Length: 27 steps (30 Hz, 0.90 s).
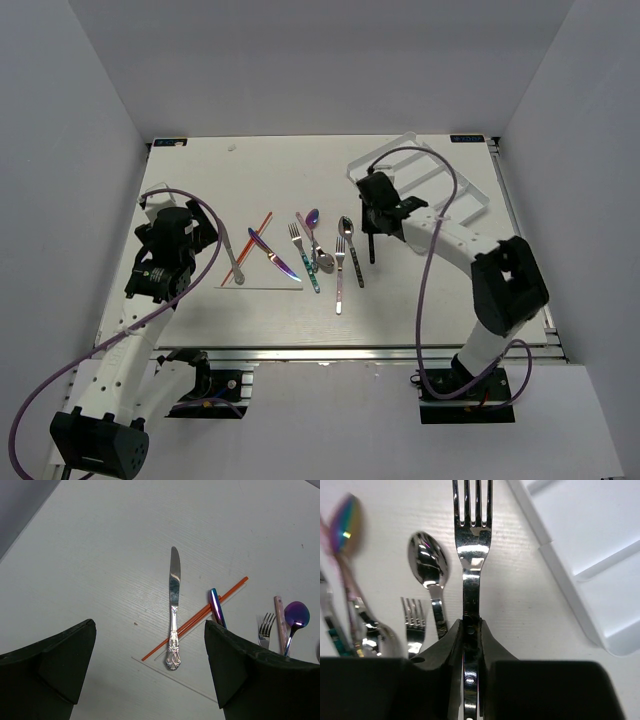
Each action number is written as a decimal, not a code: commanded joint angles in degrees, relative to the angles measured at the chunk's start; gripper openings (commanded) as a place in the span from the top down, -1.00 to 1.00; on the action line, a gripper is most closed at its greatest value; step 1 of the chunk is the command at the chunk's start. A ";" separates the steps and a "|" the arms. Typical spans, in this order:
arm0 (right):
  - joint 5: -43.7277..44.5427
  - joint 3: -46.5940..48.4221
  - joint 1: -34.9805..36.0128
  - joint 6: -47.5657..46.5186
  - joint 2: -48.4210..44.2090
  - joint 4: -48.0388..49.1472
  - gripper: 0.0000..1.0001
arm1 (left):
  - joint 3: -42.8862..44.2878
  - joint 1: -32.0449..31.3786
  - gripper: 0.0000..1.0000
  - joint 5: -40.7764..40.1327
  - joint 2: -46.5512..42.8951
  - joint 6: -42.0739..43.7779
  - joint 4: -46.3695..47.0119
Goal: Sort the eating utensils into containers
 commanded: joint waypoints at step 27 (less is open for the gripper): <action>3.09 3.11 -33.20 24.74 4.37 6.07 1.00 | 0.60 0.24 -0.96 1.01 -1.84 0.71 0.74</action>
